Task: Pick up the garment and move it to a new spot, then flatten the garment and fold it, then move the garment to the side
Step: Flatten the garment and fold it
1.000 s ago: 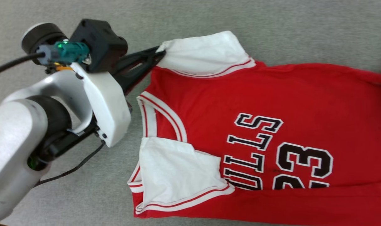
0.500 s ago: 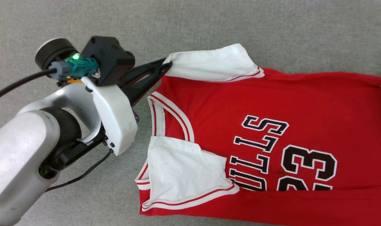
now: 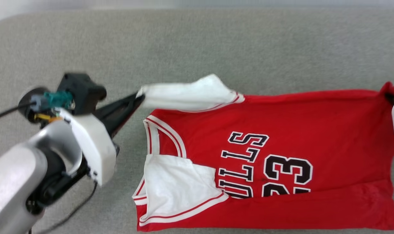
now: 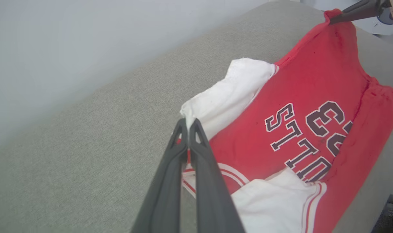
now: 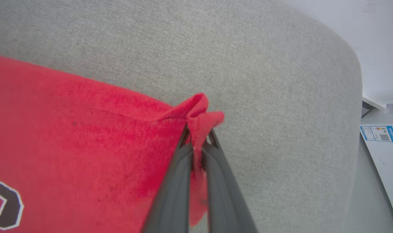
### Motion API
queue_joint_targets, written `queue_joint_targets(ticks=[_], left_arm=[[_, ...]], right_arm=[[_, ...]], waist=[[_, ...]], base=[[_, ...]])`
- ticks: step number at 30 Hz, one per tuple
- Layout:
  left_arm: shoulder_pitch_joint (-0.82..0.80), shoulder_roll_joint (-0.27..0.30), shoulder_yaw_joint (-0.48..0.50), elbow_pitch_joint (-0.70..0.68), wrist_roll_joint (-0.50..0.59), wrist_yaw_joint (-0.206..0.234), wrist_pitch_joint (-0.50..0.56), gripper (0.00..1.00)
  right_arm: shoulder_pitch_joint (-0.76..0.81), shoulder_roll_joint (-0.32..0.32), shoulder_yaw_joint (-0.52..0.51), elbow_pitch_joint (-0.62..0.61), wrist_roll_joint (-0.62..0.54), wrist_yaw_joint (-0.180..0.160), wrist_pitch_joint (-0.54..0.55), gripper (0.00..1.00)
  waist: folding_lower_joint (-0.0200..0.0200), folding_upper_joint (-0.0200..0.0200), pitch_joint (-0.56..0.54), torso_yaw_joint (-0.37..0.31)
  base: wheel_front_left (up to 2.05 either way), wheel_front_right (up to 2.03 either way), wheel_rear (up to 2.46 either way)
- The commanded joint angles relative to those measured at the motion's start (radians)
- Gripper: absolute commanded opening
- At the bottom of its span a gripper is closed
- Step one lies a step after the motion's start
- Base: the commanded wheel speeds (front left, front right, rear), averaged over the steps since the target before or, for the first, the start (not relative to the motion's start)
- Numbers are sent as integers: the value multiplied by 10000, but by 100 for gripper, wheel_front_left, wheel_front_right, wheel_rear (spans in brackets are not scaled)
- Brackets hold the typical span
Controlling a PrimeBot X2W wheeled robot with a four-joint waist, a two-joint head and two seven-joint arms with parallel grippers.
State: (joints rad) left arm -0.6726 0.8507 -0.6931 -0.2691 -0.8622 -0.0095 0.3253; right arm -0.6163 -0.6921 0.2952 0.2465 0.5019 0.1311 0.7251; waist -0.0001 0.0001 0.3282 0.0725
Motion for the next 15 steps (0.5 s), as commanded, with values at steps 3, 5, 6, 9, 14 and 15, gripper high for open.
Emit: queue_joint_targets(ticks=[3,5,6,9,14,15], left_arm=[[1139,400,-50,-340,-318,296,-229,0],[1703,682,-76,-563,-363,516,-357,0],[2023,796,-110,-669,-406,626,-436,0],[2968,1021,-251,-1005,-652,925,-674,0],[4193,1294,-550,-1413,-840,1253,-988,0],[4369,1307,-631,-1413,-878,1300,-1022,0]], right_arm=[[946,239,-243,-216,1,-7,-486,0],[1486,319,-445,-361,77,-7,-725,0],[1750,347,-534,-454,77,-7,-835,0],[2677,495,-743,-698,-26,-7,-1154,0],[4052,683,-959,-997,-2,-7,-1518,0],[4289,719,-990,-1005,-10,-7,-1546,0]], waist=[[1,-1,-789,-452],[1,-1,-964,-499],[1,-1,-1041,-520],[1,-1,-1237,-587],[1,-1,-1367,-596],[1,-1,-1374,-585]], base=[[0,0,0],[0,0,0],[0,0,0],[0,0,0],[0,0,0],[0,0,0]])
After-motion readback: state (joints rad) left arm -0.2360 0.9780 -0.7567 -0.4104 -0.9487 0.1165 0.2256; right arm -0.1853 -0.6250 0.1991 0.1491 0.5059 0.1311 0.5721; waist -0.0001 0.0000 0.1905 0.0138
